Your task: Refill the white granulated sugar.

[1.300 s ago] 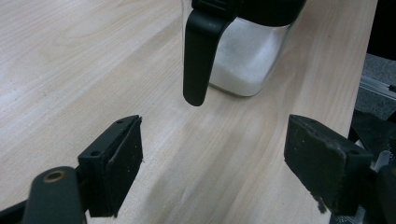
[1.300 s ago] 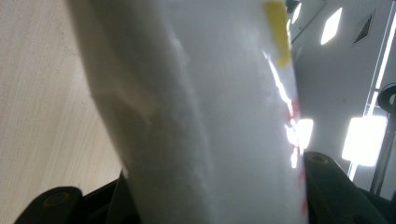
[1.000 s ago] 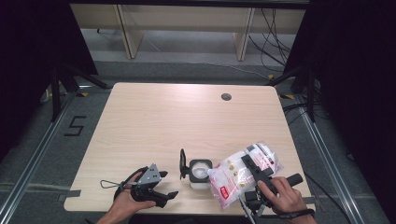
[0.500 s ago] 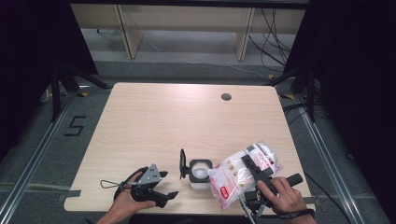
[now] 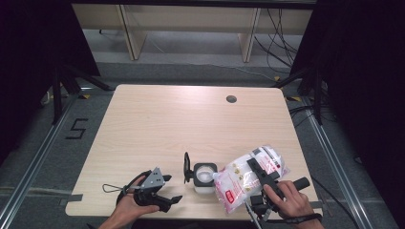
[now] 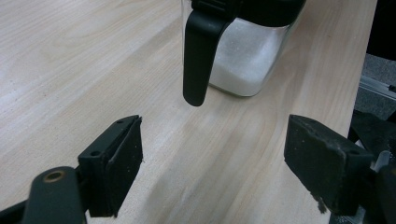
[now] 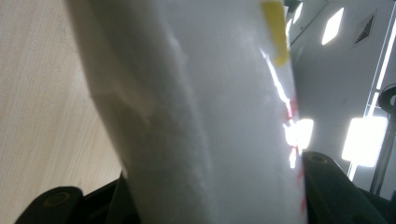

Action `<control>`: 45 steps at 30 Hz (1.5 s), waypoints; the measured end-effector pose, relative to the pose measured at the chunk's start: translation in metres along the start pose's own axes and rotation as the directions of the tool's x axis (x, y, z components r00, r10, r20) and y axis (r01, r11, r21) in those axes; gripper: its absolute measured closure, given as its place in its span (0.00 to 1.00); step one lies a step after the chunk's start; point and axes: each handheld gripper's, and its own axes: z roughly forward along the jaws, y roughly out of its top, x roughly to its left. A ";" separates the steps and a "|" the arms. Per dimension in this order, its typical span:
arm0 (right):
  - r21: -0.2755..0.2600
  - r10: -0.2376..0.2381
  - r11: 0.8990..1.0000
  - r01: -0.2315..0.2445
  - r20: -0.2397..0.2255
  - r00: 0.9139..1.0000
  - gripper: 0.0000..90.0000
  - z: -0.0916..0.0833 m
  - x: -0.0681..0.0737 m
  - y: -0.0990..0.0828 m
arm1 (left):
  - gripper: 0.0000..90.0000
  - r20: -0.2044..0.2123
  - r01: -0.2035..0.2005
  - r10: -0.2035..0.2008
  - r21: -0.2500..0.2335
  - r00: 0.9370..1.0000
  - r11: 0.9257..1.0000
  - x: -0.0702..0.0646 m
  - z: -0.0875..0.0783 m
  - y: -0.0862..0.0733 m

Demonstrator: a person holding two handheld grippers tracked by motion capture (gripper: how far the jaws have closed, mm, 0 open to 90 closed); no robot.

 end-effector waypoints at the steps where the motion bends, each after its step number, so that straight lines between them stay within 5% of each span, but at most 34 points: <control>1: -0.006 -0.013 1.000 0.013 0.006 1.000 0.65 0.001 -0.001 0.000 | 0.21 0.006 -0.005 0.005 0.000 1.000 1.000 0.001 0.000 0.000; 18: -0.008 -0.014 1.000 0.014 0.011 1.000 0.65 0.000 -0.001 0.000 | 0.21 0.008 -0.011 0.012 -0.005 1.000 1.000 0.001 0.000 0.000; 28: 0.010 0.035 0.999 -0.035 0.010 0.999 0.66 -0.001 0.002 0.002 | 0.21 0.005 0.003 -0.003 0.002 1.000 1.000 0.000 0.001 0.000; 29: 0.003 0.035 0.999 -0.035 0.019 0.999 0.66 0.000 0.002 0.002 | 0.21 -0.002 -0.009 0.009 0.011 1.000 1.000 0.001 0.000 0.000; 30: -0.002 -0.017 1.000 0.017 0.018 1.000 0.66 0.000 -0.002 0.002 | 0.21 -0.002 -0.010 0.010 0.011 1.000 1.000 0.001 0.001 0.000; 45: 0.023 -0.008 1.000 0.008 0.001 1.000 0.66 -0.002 0.000 0.004 | 0.21 0.003 0.002 -0.002 0.002 1.000 1.000 0.000 0.001 0.000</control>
